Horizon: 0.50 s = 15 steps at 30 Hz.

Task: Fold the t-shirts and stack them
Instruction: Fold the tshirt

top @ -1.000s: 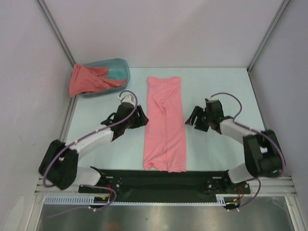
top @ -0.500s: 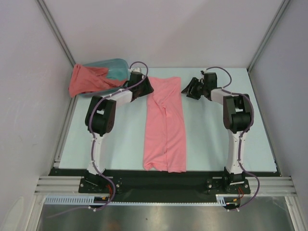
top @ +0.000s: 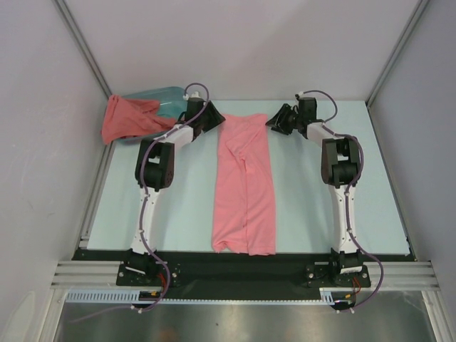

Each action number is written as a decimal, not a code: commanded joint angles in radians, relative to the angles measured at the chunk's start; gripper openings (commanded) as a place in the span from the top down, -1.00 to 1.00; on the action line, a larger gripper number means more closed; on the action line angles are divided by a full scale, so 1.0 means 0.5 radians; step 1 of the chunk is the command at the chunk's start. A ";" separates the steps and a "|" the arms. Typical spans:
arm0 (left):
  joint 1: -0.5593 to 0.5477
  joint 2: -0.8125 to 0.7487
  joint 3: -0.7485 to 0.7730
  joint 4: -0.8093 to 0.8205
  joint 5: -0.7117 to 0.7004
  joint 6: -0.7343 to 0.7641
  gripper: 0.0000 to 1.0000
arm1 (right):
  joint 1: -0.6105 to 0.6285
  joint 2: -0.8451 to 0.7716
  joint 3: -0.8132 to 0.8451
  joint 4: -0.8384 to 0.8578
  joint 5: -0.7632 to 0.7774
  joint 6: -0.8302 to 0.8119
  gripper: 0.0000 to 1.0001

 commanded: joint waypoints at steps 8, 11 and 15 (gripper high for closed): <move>0.028 0.268 0.371 0.016 0.231 -0.228 0.44 | 0.055 0.319 0.347 -0.064 -0.019 0.169 0.33; 0.041 0.311 0.423 0.071 0.262 -0.286 0.93 | 0.061 0.381 0.451 -0.085 0.024 0.203 0.81; 0.050 0.400 0.622 0.108 0.262 -0.314 0.99 | 0.049 0.415 0.522 -0.030 0.153 0.228 1.00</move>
